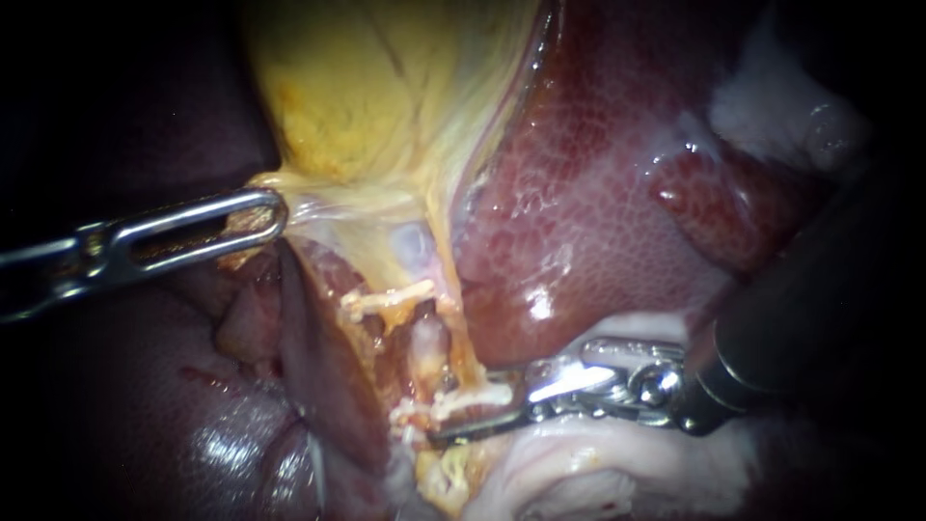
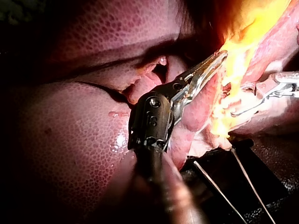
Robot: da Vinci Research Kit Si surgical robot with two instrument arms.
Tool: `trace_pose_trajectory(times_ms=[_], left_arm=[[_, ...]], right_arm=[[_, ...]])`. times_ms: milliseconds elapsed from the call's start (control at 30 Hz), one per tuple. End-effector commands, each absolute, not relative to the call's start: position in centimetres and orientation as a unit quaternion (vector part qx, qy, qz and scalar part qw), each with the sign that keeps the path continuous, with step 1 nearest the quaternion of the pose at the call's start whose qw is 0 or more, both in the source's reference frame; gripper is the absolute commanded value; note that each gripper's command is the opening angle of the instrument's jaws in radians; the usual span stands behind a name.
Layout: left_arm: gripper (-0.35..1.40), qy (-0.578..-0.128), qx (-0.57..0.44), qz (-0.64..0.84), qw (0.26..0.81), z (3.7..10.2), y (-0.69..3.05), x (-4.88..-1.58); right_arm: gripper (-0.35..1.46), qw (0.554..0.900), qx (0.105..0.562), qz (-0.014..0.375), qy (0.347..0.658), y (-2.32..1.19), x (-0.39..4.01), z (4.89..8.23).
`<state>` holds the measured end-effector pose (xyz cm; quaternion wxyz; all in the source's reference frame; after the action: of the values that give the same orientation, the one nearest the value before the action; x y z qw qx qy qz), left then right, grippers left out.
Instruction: Going back first clip right tube
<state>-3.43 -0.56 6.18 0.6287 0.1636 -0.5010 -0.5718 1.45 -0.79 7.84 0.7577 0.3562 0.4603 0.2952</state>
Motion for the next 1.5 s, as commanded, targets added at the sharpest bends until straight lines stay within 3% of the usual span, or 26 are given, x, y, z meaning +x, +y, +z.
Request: trace_pose_trajectory(times_ms=[33,467,833,1033,1267,1500], left_arm=[[-0.35,-0.501,0.163,-0.572,0.629,6.18,-0.56,-3.42],[-0.35,-0.501,0.164,-0.572,0.629,6.18,-0.56,-3.41],[-0.35,-0.497,0.165,-0.573,0.631,6.25,-0.59,-3.45],[-0.35,-0.495,0.166,-0.572,0.633,6.29,-0.60,-3.47],[-0.35,-0.491,0.169,-0.570,0.637,6.39,-0.62,-3.58],[-0.35,-0.479,0.177,-0.566,0.647,6.73,-0.74,-3.93]], right_arm=[[0.60,0.759,0.353,0.290,0.463,-0.76,1.43,7.82],[0.60,0.765,0.342,0.261,0.479,-0.38,0.99,7.46],[0.60,0.765,0.289,0.237,0.525,0.22,0.57,6.55],[0.60,0.768,0.262,0.220,0.542,0.35,0.47,6.22],[0.60,0.767,0.266,0.211,0.544,0.28,0.48,6.25],[0.60,0.767,0.268,0.209,0.545,0.26,0.49,6.27]])
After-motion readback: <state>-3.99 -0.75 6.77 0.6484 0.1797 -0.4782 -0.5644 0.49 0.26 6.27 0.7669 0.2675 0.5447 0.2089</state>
